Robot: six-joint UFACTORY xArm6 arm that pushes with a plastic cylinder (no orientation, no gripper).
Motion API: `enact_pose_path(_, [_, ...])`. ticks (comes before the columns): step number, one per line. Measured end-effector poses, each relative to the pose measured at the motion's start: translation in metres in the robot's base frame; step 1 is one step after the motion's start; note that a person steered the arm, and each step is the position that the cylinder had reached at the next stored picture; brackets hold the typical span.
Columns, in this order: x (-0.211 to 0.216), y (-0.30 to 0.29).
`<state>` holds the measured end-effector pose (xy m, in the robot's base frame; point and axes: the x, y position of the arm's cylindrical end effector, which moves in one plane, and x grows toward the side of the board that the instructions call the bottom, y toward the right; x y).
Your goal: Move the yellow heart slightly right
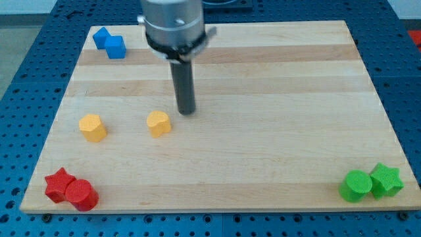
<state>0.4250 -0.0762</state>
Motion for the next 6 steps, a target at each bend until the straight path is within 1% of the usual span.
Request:
enact_pose_path(1, [0.000,-0.022])
enact_pose_path(2, [0.019,-0.063])
enact_pose_path(3, [0.028,-0.077])
enact_pose_path(4, [0.055,-0.061])
enact_pose_path(5, [0.085,-0.026])
enact_pose_path(6, [0.091,-0.028])
